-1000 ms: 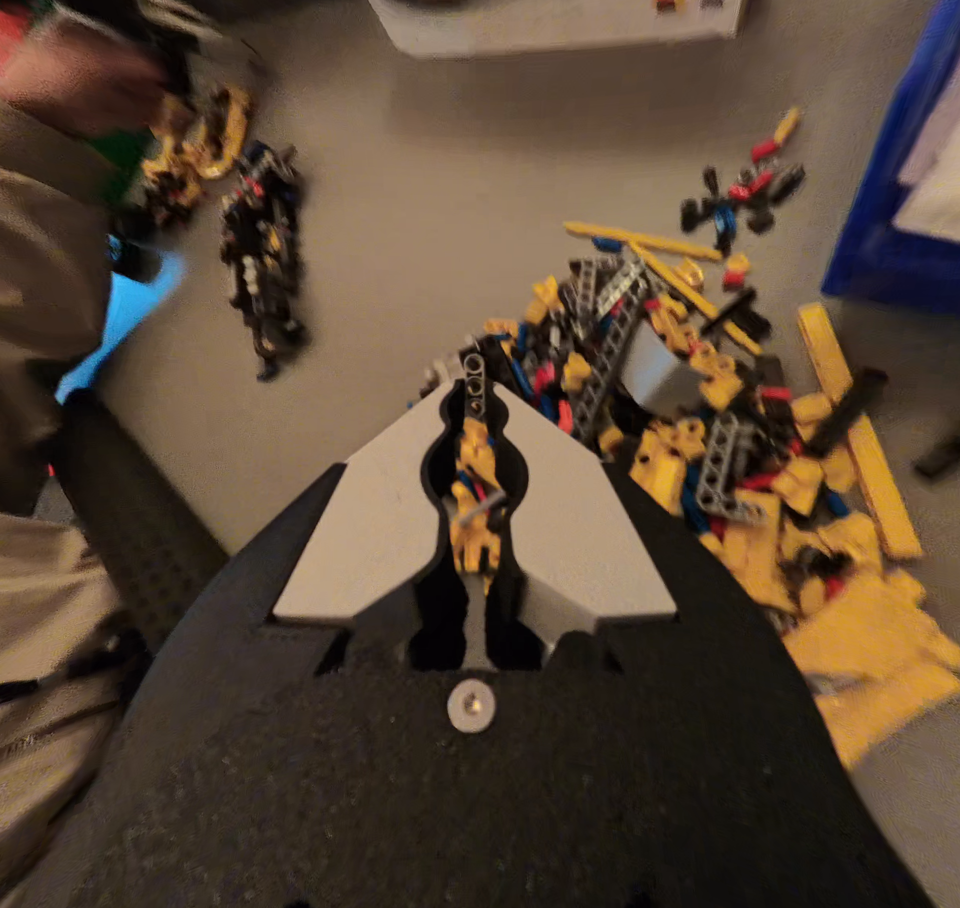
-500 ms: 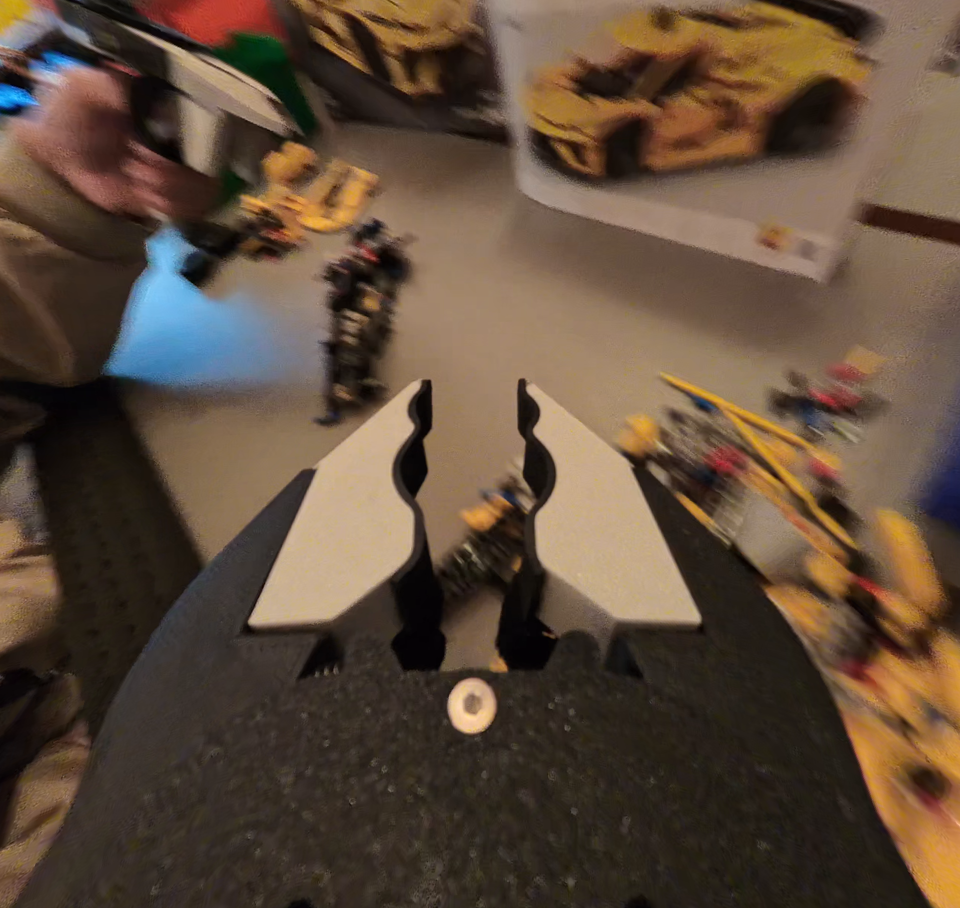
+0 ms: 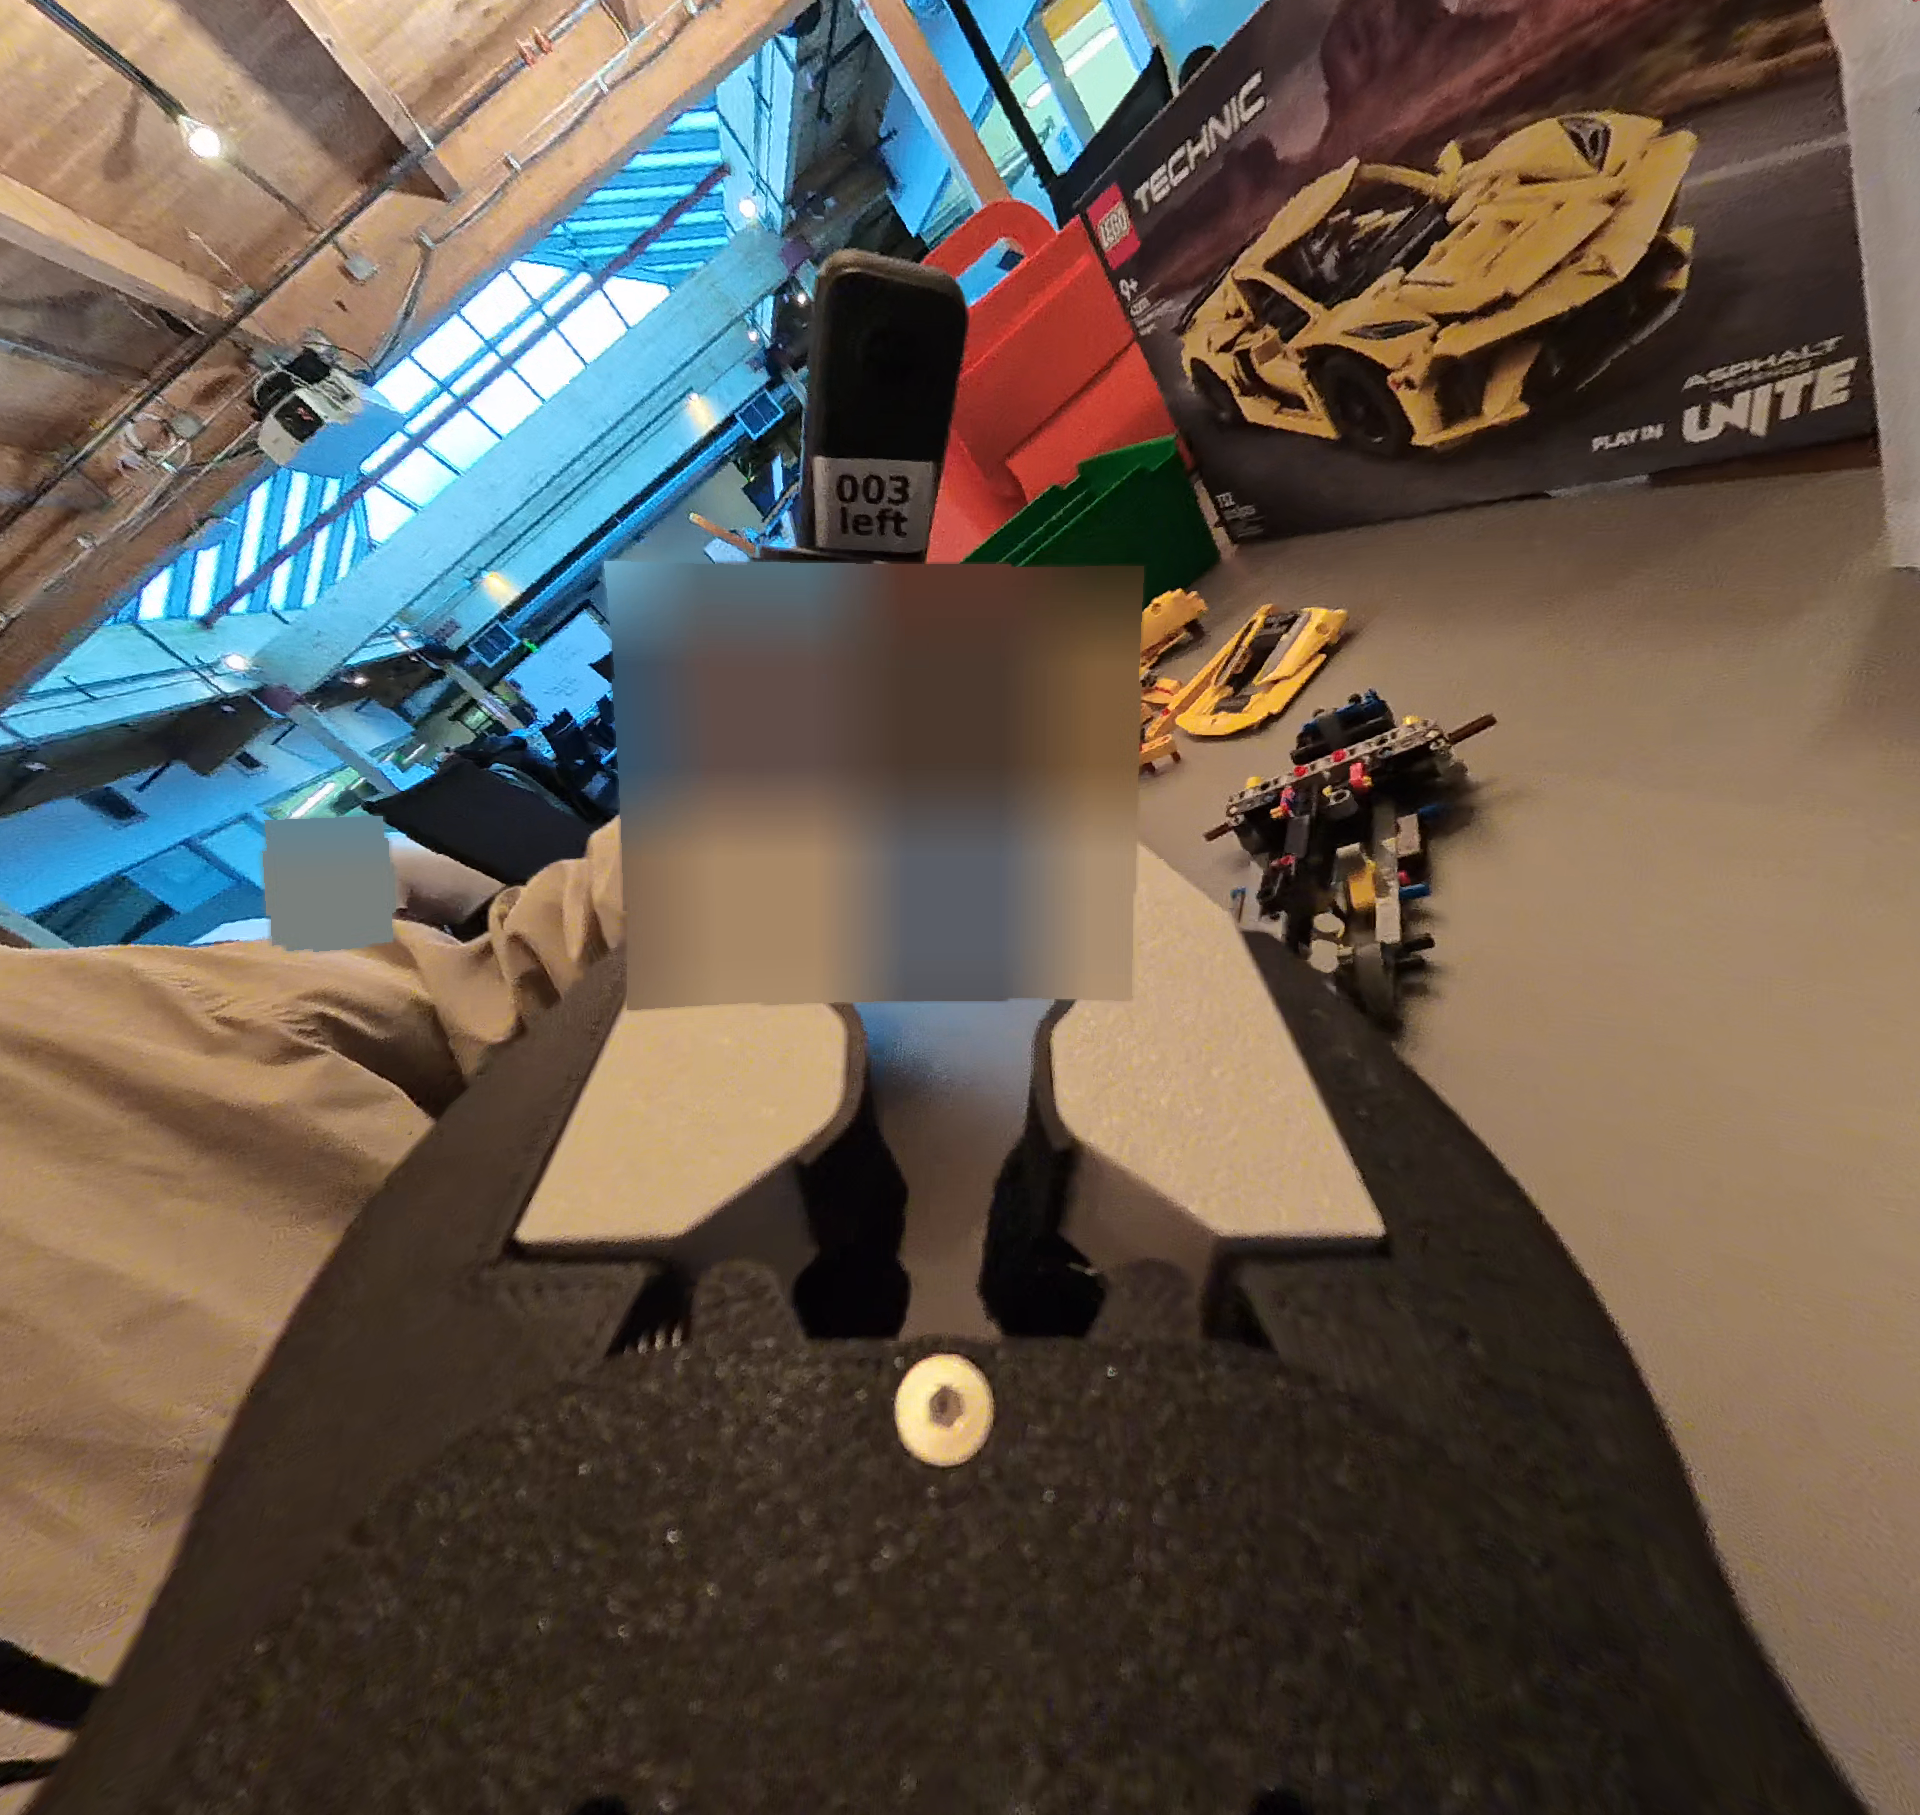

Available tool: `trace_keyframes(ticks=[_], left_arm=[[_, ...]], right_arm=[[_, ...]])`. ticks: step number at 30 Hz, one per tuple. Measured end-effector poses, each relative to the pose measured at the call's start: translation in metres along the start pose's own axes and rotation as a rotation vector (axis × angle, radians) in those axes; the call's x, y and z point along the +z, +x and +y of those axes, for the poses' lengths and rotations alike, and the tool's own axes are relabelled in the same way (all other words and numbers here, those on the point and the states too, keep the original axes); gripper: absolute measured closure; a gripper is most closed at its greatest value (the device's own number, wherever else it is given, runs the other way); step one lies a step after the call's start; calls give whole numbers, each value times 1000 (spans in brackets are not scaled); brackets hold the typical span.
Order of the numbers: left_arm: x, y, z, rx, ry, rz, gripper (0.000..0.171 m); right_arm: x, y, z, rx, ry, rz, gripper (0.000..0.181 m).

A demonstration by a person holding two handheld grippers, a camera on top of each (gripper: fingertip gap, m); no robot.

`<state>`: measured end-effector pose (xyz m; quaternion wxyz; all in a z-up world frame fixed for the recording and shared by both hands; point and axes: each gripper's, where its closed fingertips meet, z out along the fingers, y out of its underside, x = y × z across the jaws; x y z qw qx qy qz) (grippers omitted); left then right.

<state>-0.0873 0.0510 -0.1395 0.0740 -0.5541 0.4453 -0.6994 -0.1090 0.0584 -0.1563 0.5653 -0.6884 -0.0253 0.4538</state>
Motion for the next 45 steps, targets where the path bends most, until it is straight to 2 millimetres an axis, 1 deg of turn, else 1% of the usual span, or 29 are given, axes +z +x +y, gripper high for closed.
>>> trace_keyframes(ticks=[3, 6, 7, 8, 9, 10, 11, 12, 13, 14, 16, 18, 19, 20, 22, 24, 26, 27, 28, 29, 30, 31, 32, 33, 34, 36, 38, 41, 45], left_arm=[[4, -1, 6, 13, -9, -14, 167], [3, -6, 9, 58, -16, -44, 165], [-1, -11, 7, 84, -10, -79, 156], [-8, -21, 6, 133, -7, -143, 145], [-17, -34, 7, 208, -7, -233, 142], [-29, -49, 9, 294, -13, -332, 141], [-40, -64, 15, 375, -33, -422, 140], [-49, -78, 25, 441, -74, -498, 140], [-57, -91, 37, 487, -127, -561, 139], [-63, -101, 49, 515, -189, -600, 139], [-64, -104, 75, 533, -319, -600, 139], [-58, -95, 93, 574, -387, -555, 140], [-58, -94, 99, 619, -416, -563, 140], [-63, -98, 99, 678, -426, -618, 140], [-80, -112, 89, 775, -405, -763, 140], [-96, -123, 87, 739, -410, -815, 143], [-97, -124, 94, 612, -422, -730, 143], [-95, -123, 95, 568, -402, -687, 143], [-94, -124, 96, 545, -392, -672, 143], [-95, -126, 99, 537, -401, -677, 143], [-95, -129, 103, 535, -421, -685, 142], [-93, -130, 108, 528, -439, -686, 141], [-91, -131, 113, 514, -458, -679, 142], [-89, -132, 118, 503, -480, -673, 142], [-88, -134, 122, 499, -499, -676, 142], [-89, -140, 124, 499, -510, -708, 143], [-86, -140, 123, 495, -496, -707, 150], [-83, -139, 124, 484, -484, -687, 153], [-79, -141, 123, 464, -462, -692, 163]], right_arm=[[-3, 1, -2, 44, 14, -17, 179], [-9, 6, 4, 37, -41, 0, 178], [-15, 12, 7, 23, -83, 28, 178], [-25, 26, 11, -4, -147, 99, 178], [-44, 49, 13, -51, -232, 227, 178], [-74, 80, 11, -125, -309, 420, 178], [-111, 109, 3, -202, -363, 621, 178], [-148, 128, -4, -247, -409, 776, 177], [-181, 140, -10, -264, -452, 900, 178], [-207, 149, -12, -273, -491, 997, 178], [-239, 161, -5, -274, -569, 1095, 177], [-250, 173, 10, -232, -645, 1119, 177], [-250, 178, 16, -218, -659, 1113, 176], [-248, 182, 19, -214, -656, 1104, 173], [-241, 184, 19, -209, -627, 1094, 164], [-225, 176, 10, -232, -582, 1066, 154], [-189, 156, -2, -312, -508, 977, 151], [-167, 144, -4, -366, -483, 932, 148], [-140, 129, 0, -408, -468, 855, 147], [-108, 112, 12, -419, -457, 745, 147], [-77, 95, 32, -406, -464, 622, 143], [-51, 82, 58, -387, -496, 515, 137], [-34, 77, 83, -379, -540, 462, 136], [-24, 79, 104, -388, -593, 464, 136], [-19, 85, 121, -409, -652, 484, 136], [-16, 92, 137, -445, -723, 527, 137], [-8, 88, 139, -410, -681, 521, 145], [2, 82, 145, -262, -648, 488, 144], [0, 91, 144, -308, -679, 606, 156]])
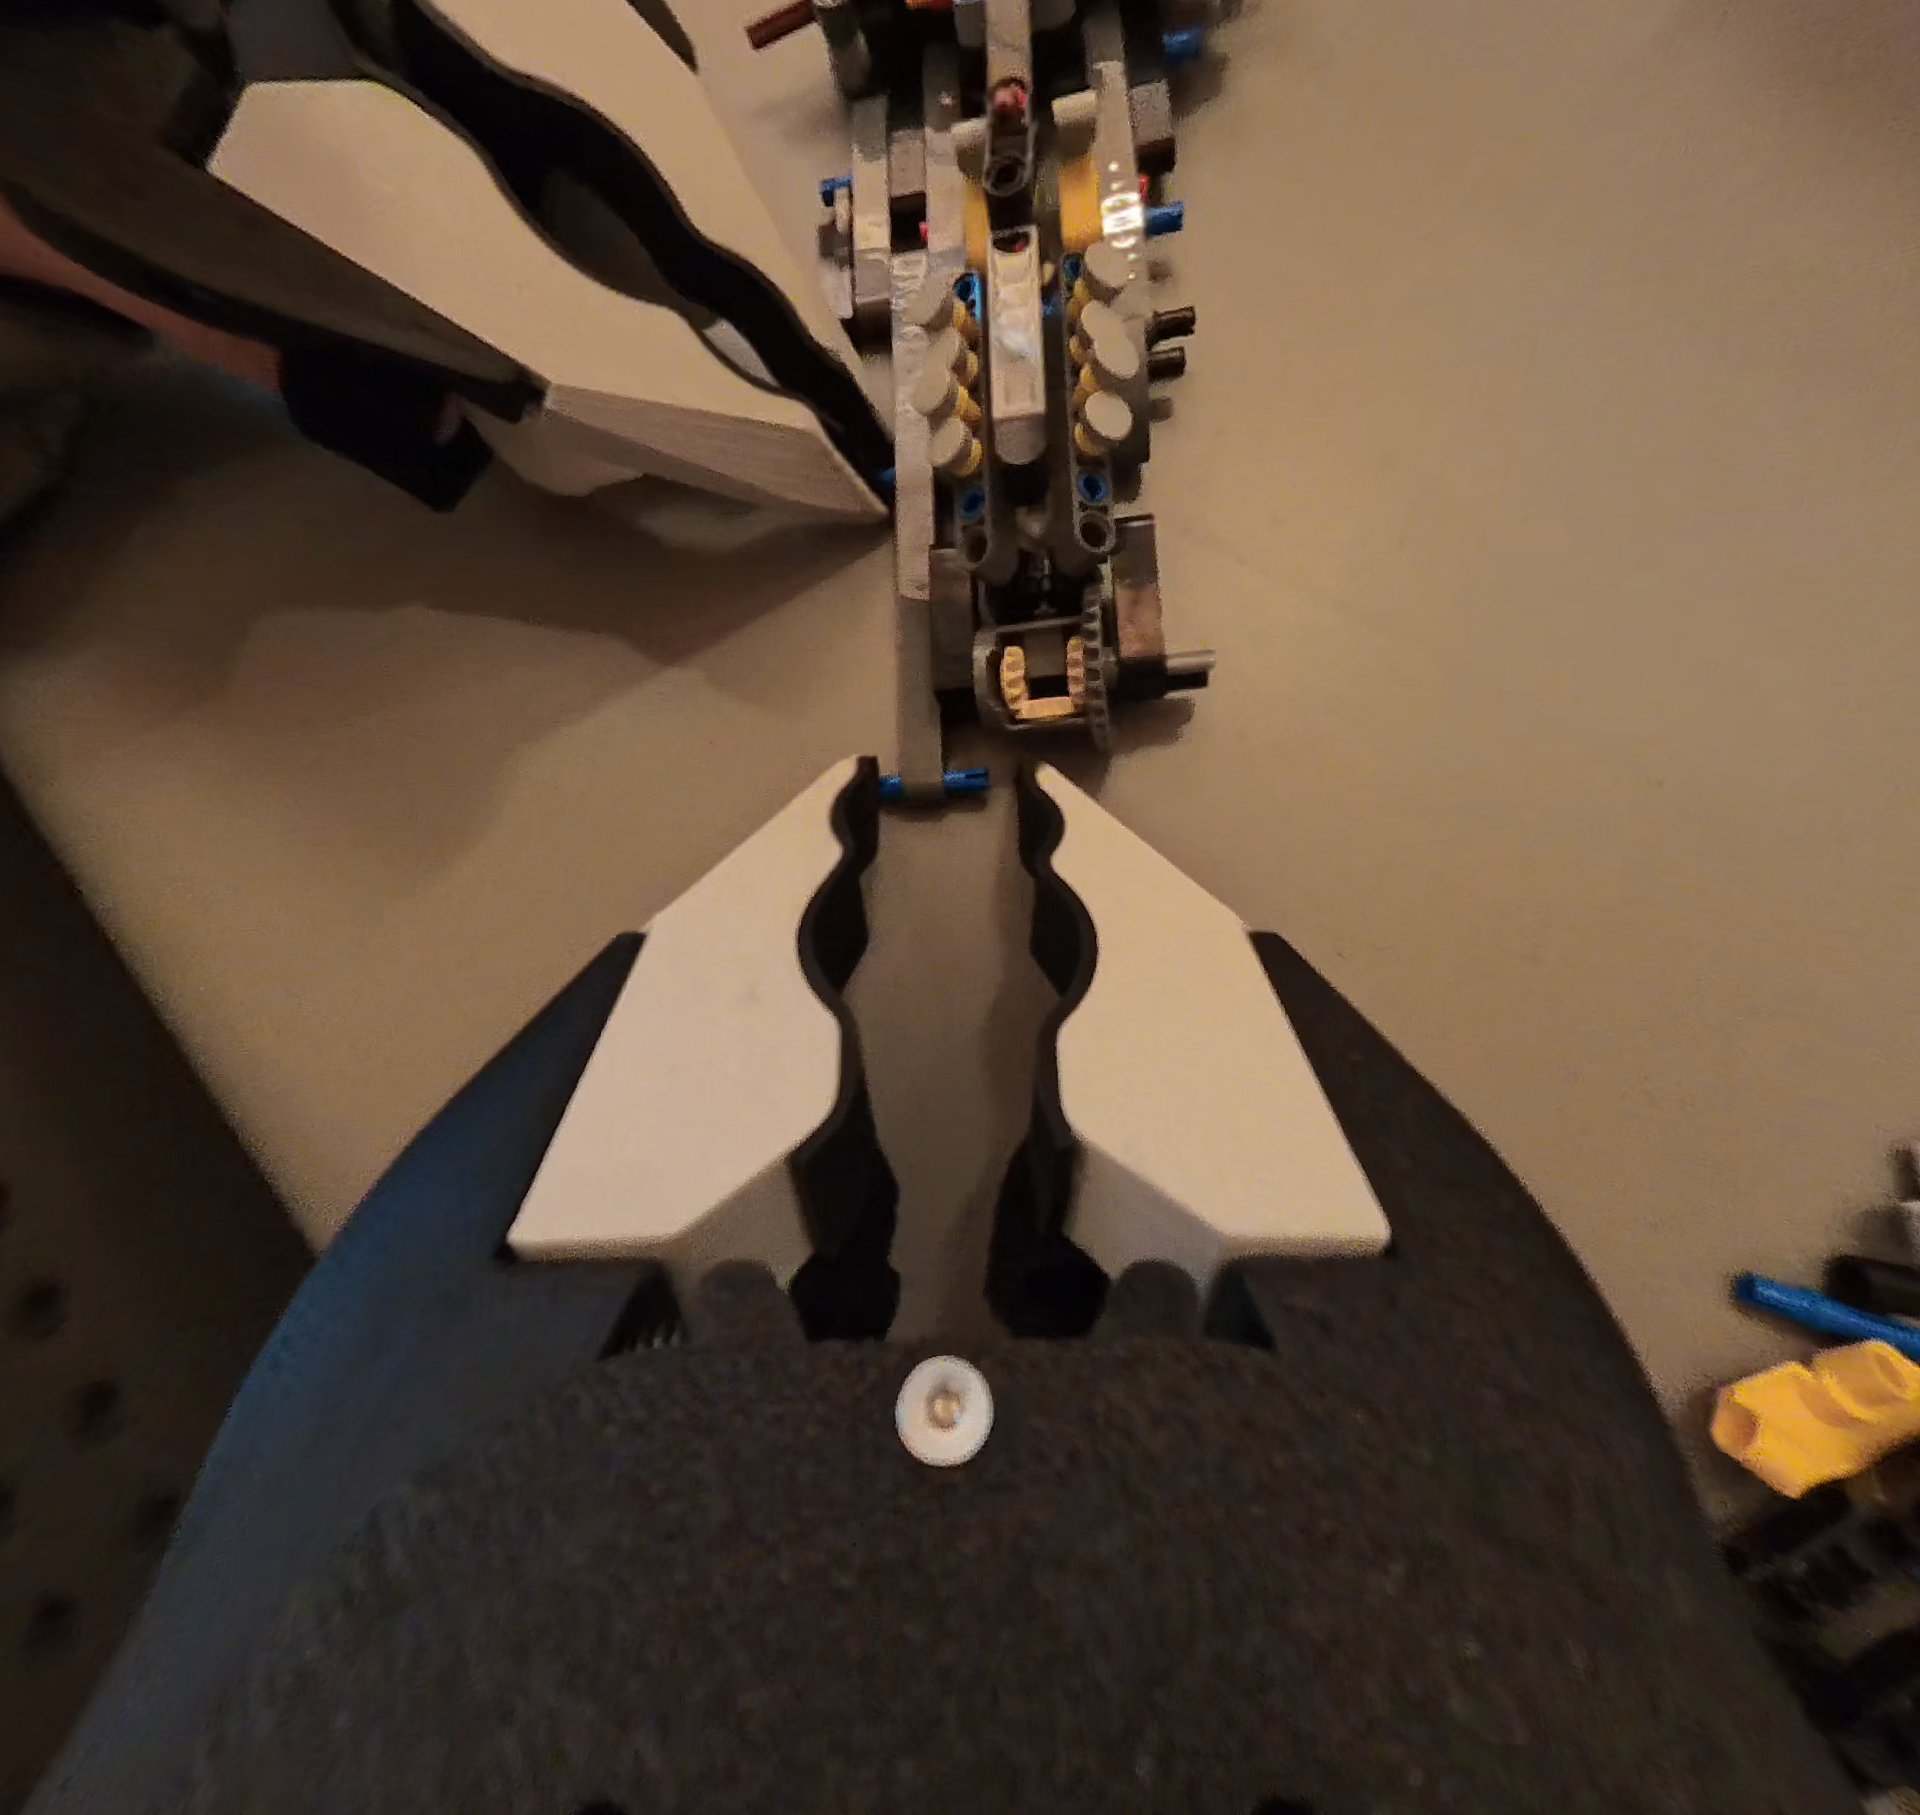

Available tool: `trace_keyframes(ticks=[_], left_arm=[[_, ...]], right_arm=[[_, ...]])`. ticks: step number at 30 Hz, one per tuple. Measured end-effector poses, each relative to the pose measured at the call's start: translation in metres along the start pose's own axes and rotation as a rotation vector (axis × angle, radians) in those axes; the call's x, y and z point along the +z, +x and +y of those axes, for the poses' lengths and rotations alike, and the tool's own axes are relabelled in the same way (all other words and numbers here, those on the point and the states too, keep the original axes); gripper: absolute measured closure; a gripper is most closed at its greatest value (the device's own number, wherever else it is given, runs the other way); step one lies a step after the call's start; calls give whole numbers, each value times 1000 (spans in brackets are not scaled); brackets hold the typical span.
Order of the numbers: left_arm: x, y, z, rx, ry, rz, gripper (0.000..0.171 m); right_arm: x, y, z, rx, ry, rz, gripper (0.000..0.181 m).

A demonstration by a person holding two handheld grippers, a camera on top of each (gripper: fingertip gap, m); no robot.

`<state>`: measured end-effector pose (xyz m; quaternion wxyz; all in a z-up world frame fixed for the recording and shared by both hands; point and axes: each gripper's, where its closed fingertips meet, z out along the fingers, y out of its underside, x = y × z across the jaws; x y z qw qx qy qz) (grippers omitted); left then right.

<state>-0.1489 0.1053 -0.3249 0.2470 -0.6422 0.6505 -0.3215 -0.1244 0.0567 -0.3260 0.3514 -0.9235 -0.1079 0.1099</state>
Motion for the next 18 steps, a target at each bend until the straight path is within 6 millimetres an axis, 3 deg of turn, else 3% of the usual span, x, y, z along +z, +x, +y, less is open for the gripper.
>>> trace_keyframes(ticks=[8, 11, 12, 18], left_arm=[[5, 3, -4, 42, 4, -57, 166], [6, 3, -5, 31, 6, -57, 166], [7, 4, -5, 28, 7, -54, 166], [7, 3, -5, 32, 6, -66, 166]], right_arm=[[2, 5, 1, -63, -79, 184, 166], [1, 5, 3, -56, -115, 188, 167], [1, 4, 3, -62, -128, 189, 174], [1, 4, 3, -29, -123, 159, 173]])
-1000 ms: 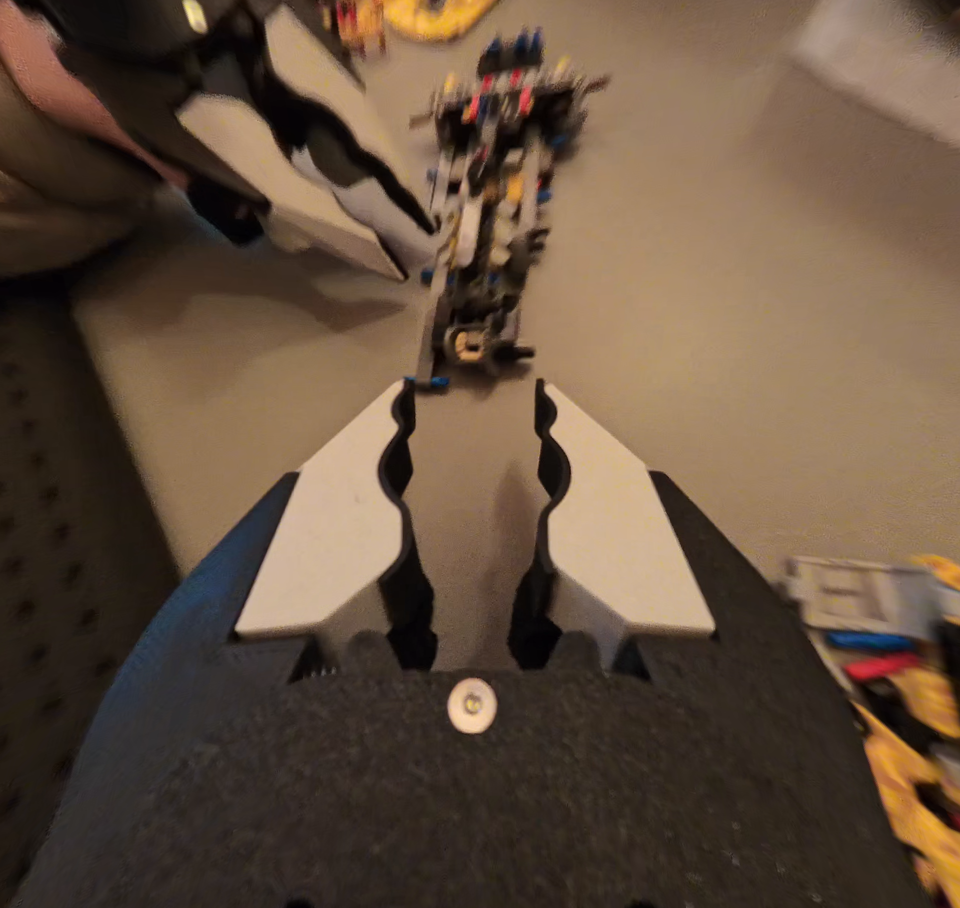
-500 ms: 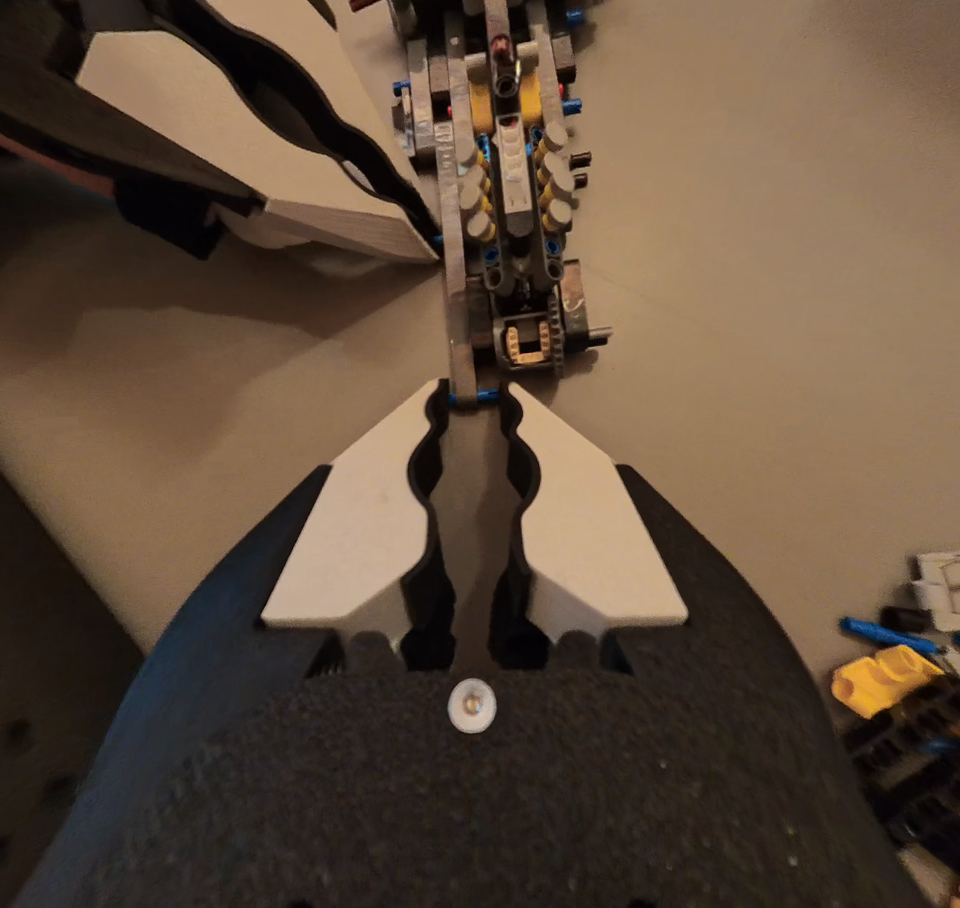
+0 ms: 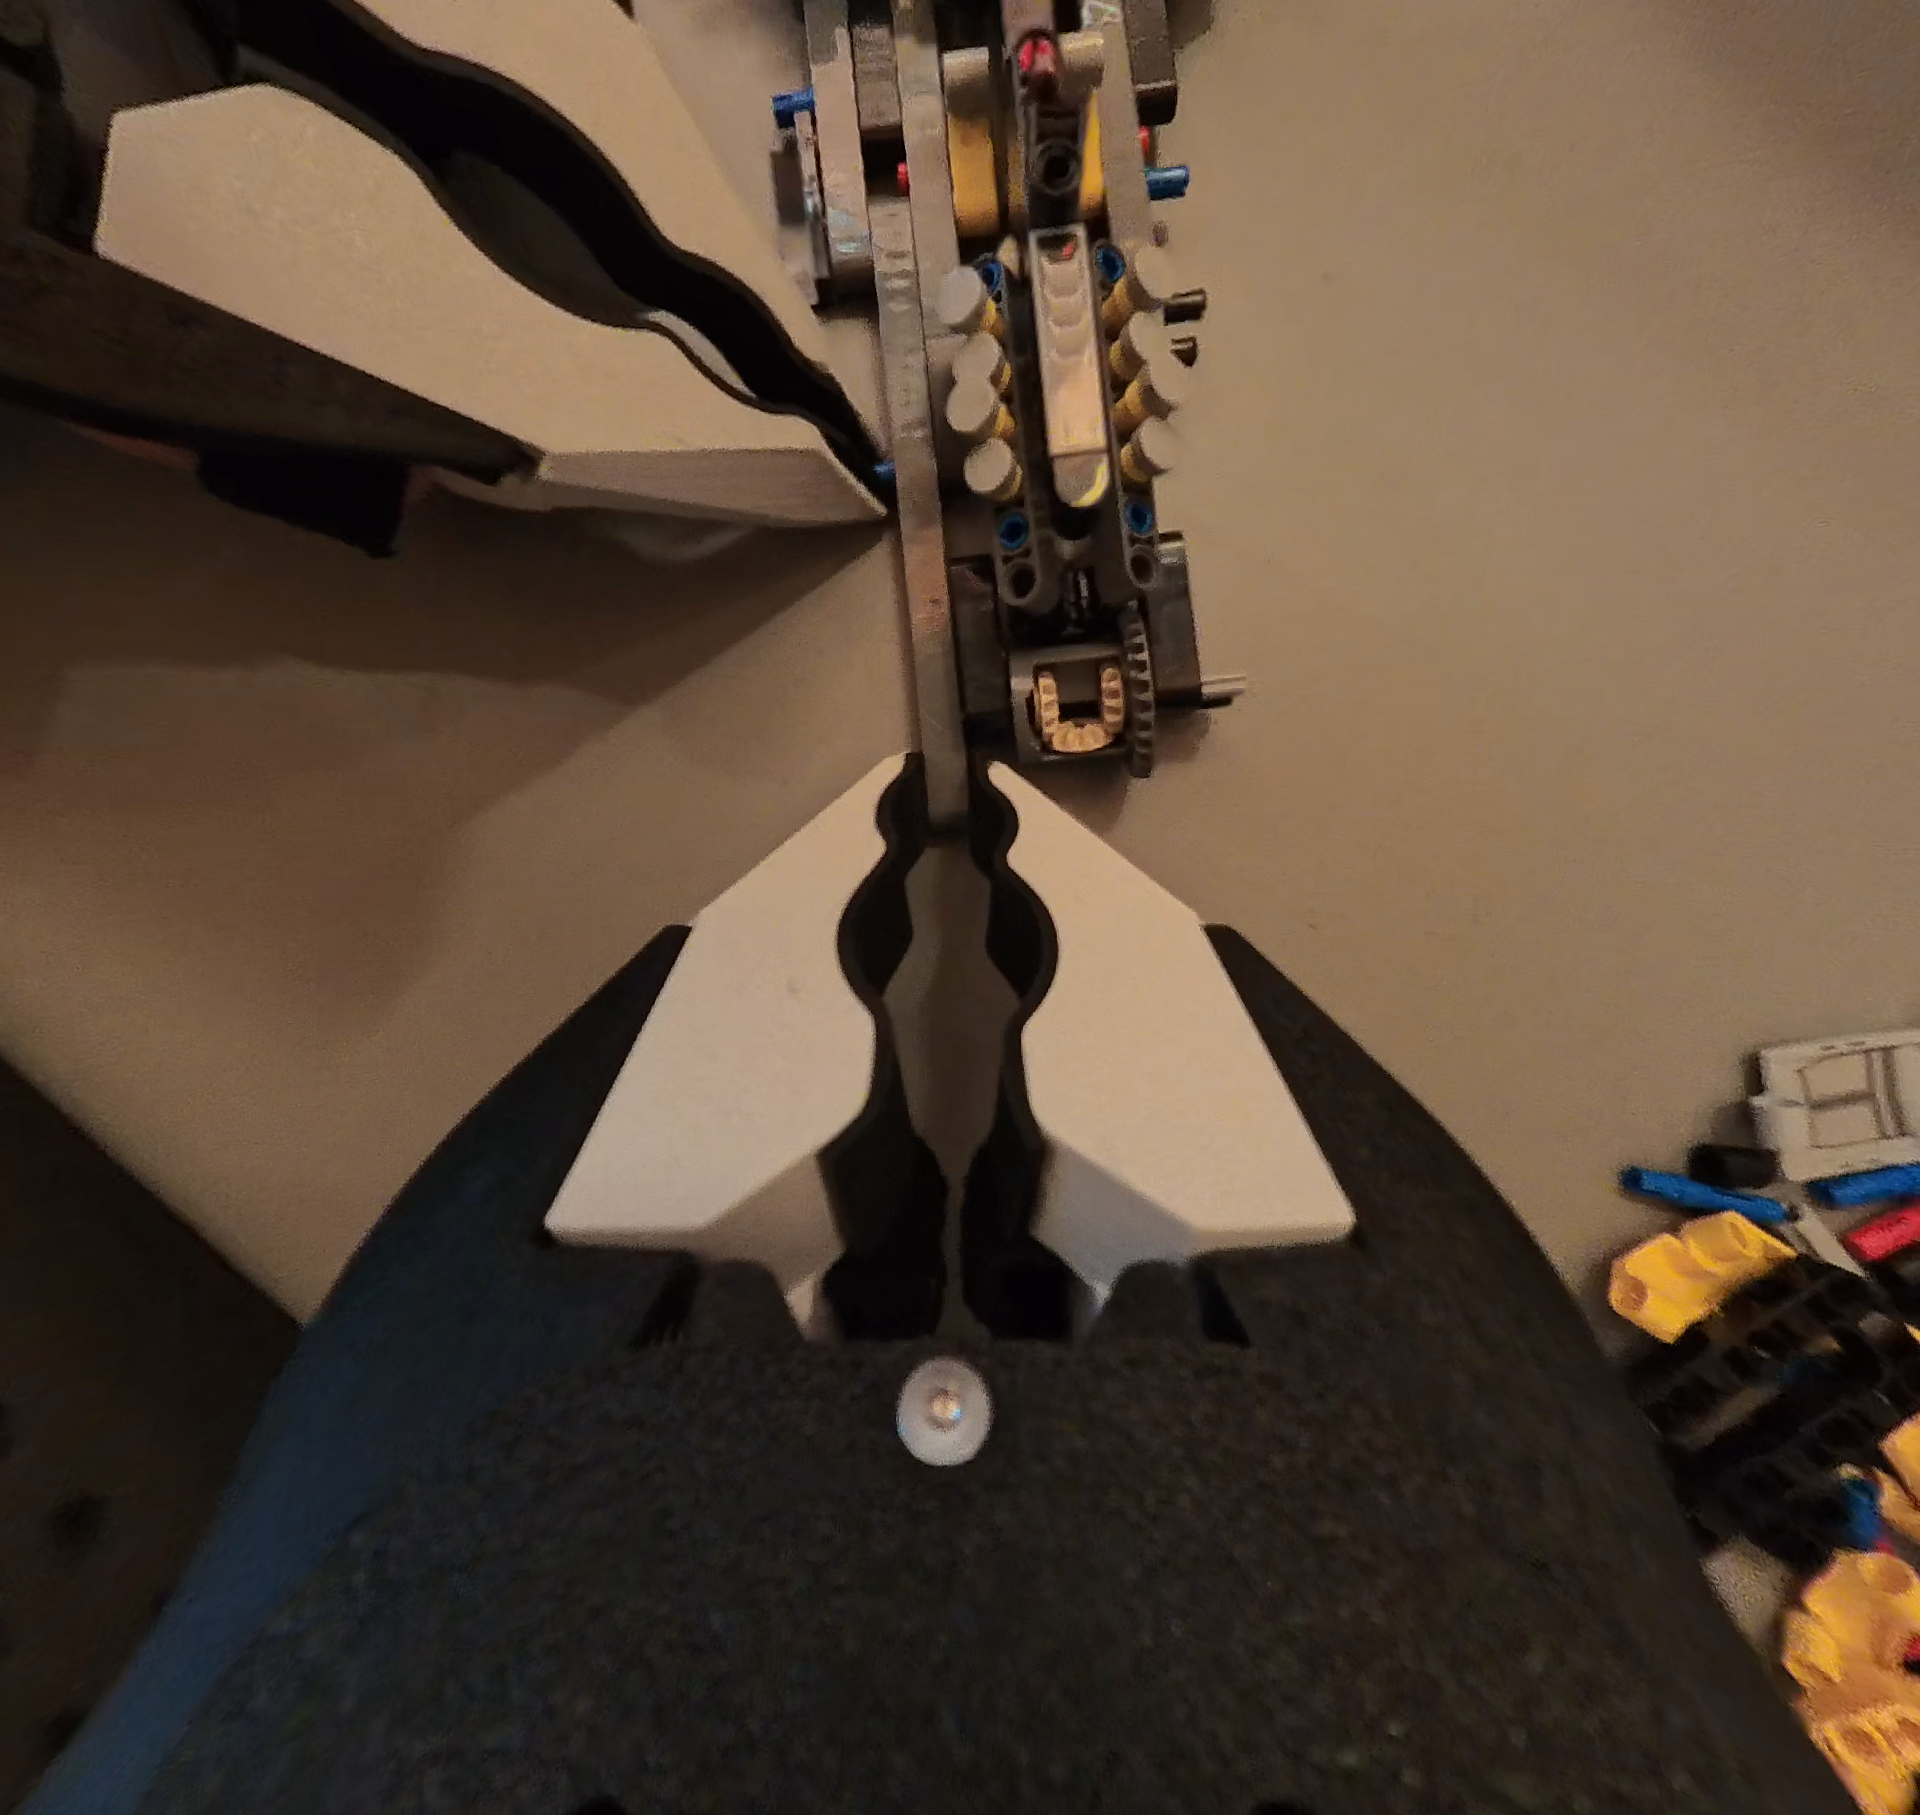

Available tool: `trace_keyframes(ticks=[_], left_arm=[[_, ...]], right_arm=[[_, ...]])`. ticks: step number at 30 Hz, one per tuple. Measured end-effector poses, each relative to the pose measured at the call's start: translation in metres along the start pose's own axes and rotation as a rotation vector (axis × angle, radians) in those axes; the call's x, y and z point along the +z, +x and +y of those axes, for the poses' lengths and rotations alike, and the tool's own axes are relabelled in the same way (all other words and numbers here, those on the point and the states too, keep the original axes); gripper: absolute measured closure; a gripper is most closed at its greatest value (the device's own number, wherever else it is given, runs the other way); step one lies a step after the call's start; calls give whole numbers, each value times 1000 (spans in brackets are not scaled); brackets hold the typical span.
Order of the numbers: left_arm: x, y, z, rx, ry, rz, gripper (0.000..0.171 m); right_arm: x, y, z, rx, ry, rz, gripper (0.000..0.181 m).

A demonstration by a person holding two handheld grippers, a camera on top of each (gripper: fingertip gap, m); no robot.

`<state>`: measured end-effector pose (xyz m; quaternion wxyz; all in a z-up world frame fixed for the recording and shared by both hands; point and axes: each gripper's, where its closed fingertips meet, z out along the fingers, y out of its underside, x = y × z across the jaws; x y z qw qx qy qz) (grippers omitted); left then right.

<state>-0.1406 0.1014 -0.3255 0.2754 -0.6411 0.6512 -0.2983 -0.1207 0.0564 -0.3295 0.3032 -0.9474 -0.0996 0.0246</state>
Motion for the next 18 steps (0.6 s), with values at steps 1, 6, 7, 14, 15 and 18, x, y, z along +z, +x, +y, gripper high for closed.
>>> trace_keyframes(ticks=[1, 6, 7, 14, 15, 18], left_arm=[[0, 0, 0, 1, 0, 1, 166], [0, 1, 0, -2, -1, 5, 166], [-1, 0, 1, 3, -3, 2, 166], [-26, 15, -19, 79, 87, -35, 146], [-25, 31, -19, 62, 92, 28, 146], [-10, 51, -12, 70, 50, 45, 147]], right_arm=[[0, 0, -1, 13, 8, -30, 173], [-17, -11, -7, -33, 108, -140, 166], [-19, -10, -5, -50, 108, -138, 161], [-40, 29, -21, -211, 223, -79, 166], [-43, 32, -25, -226, 229, -117, 166], [-28, 41, -28, -221, 212, -267, 149]])
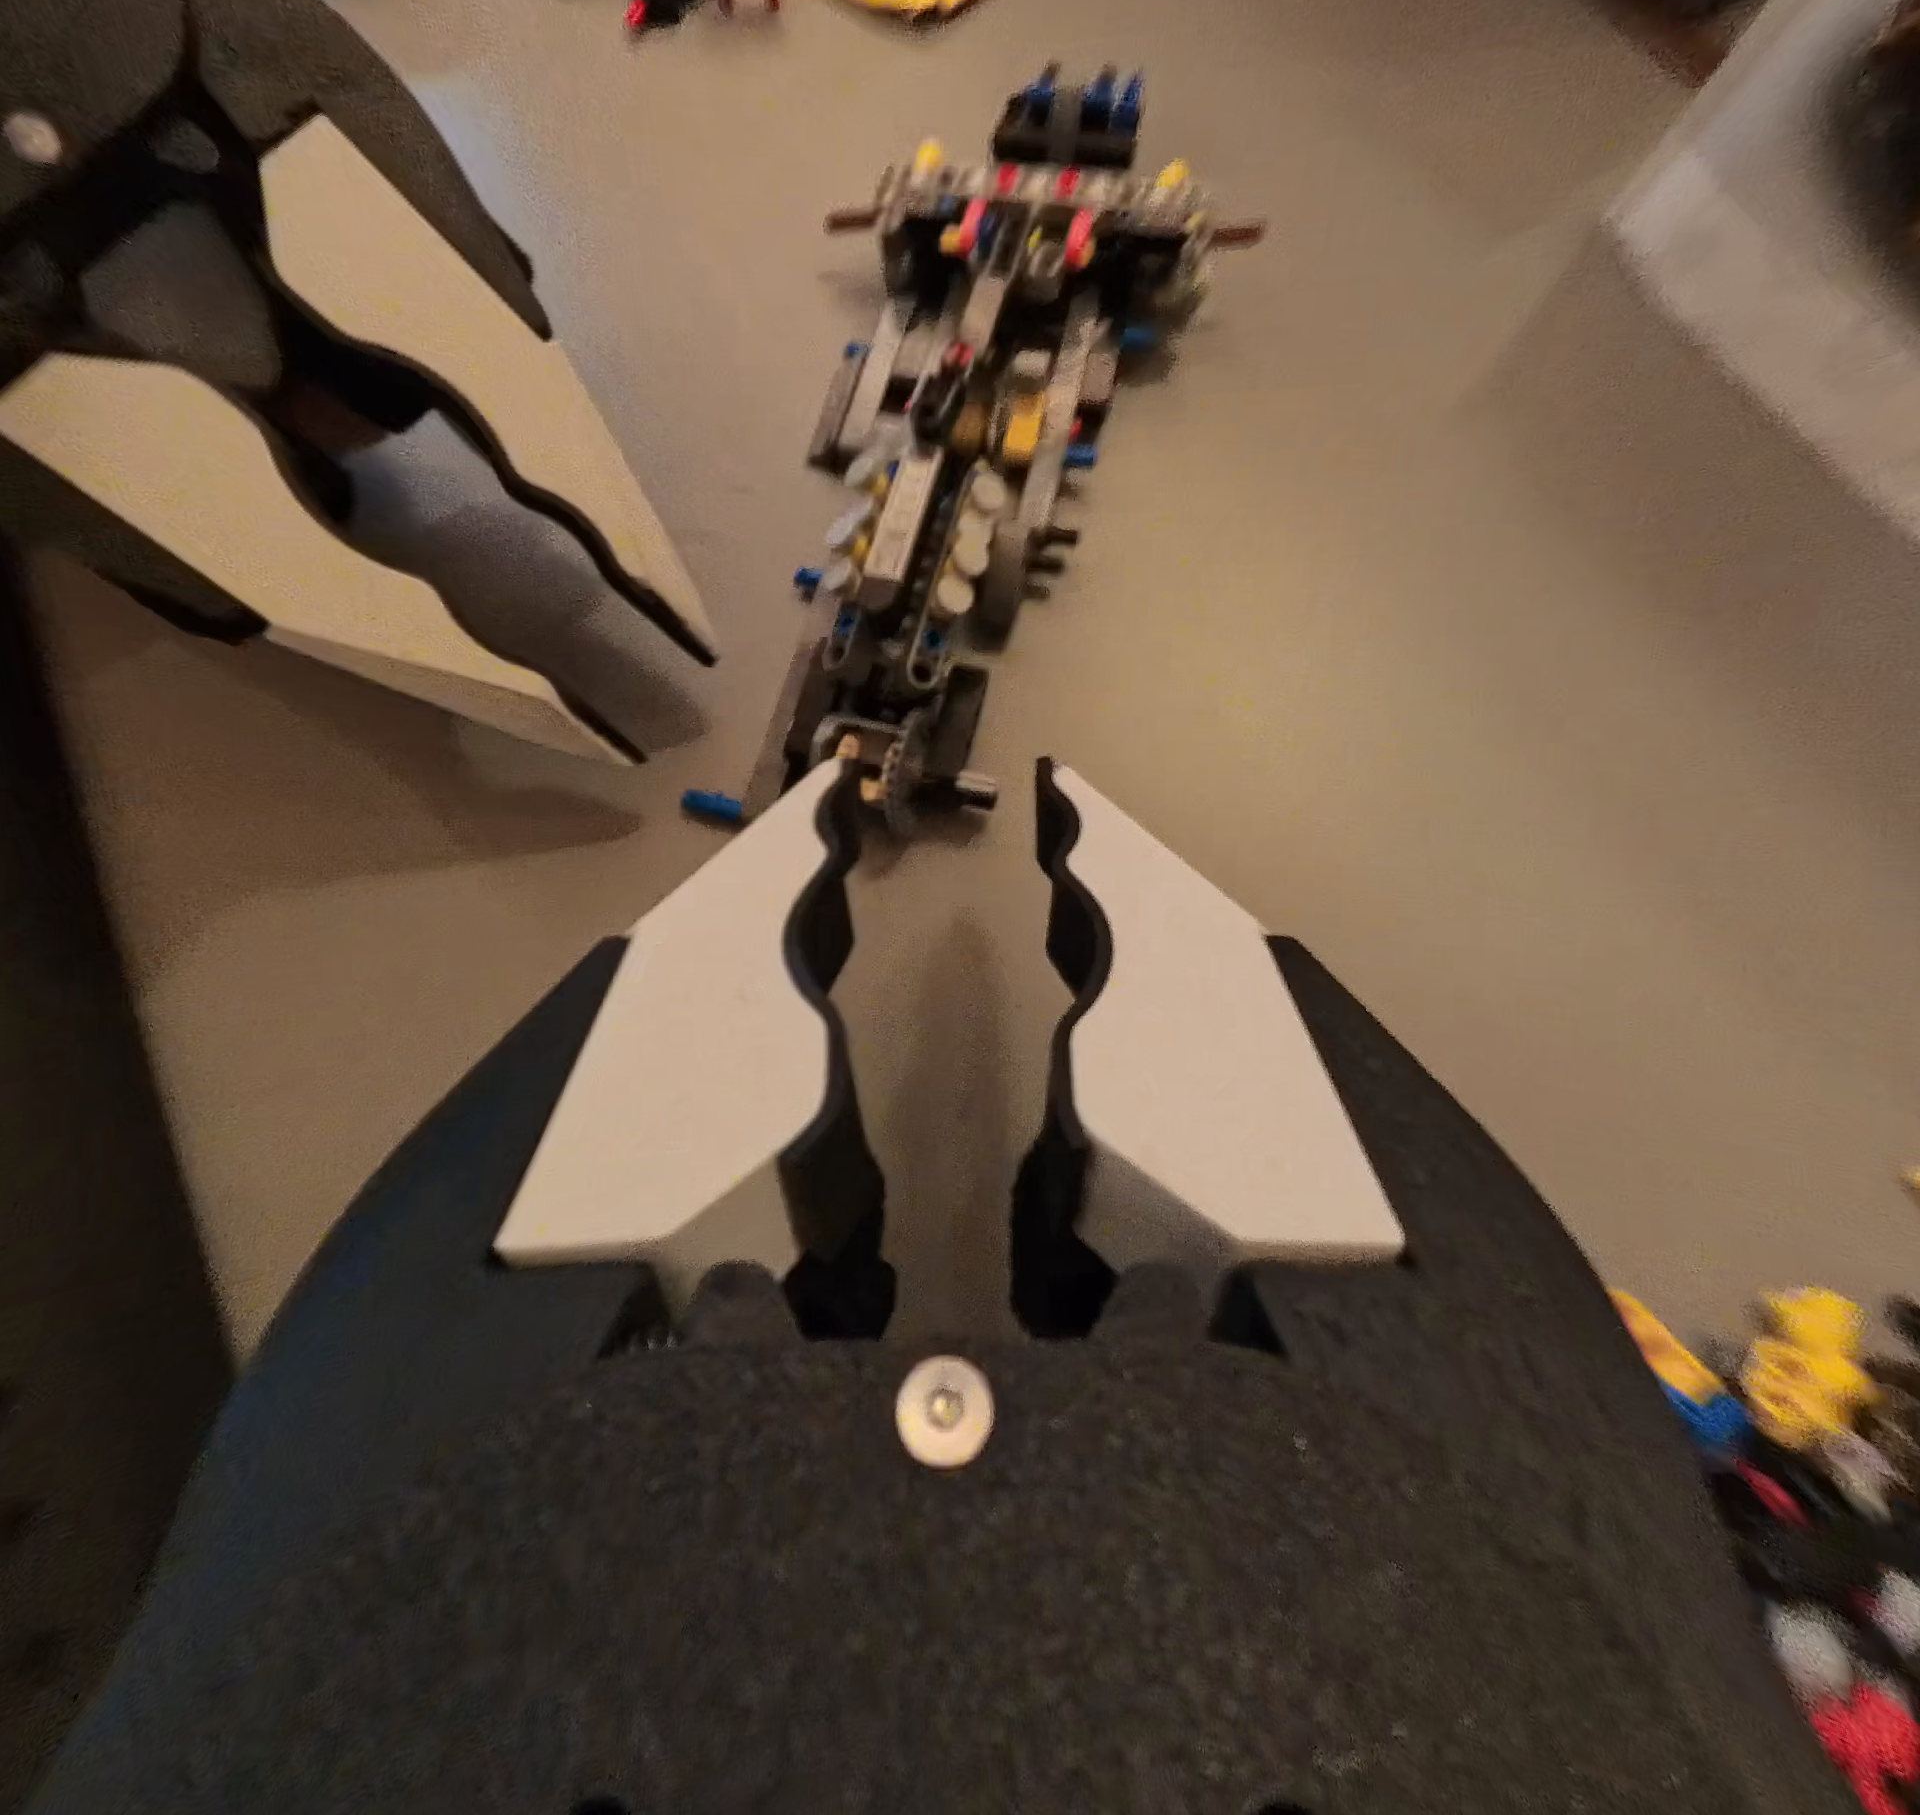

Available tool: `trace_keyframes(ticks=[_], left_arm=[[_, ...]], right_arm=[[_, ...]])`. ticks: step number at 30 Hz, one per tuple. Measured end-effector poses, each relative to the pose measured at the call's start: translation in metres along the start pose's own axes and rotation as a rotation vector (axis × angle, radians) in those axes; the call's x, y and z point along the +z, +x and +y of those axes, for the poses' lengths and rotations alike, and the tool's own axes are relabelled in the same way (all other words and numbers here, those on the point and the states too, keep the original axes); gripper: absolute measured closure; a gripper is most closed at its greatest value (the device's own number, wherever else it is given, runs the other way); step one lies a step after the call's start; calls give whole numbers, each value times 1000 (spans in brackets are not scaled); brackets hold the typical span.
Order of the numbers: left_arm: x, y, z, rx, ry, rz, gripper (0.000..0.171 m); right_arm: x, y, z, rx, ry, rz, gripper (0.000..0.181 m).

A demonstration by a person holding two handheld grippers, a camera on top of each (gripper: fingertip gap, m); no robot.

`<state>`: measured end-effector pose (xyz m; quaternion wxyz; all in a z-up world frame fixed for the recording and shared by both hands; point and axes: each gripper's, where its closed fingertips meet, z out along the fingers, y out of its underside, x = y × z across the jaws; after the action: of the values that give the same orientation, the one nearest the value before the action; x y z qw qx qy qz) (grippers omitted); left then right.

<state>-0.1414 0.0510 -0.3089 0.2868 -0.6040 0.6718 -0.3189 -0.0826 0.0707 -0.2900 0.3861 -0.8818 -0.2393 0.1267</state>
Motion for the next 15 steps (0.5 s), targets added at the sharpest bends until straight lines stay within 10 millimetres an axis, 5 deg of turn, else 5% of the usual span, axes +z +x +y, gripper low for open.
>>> trace_keyframes(ticks=[3, 7, 15], left_arm=[[14, 8, 6, 5, -42, -14, 147], [21, 8, 3, -13, -43, -50, 150], [26, 10, 0, 5, -44, -70, 162]], right_arm=[[17, -12, 11, 160, -73, -163, 140], [30, -13, 14, 88, -95, -8, 118], [38, -13, 18, 107, -163, 67, 125]])
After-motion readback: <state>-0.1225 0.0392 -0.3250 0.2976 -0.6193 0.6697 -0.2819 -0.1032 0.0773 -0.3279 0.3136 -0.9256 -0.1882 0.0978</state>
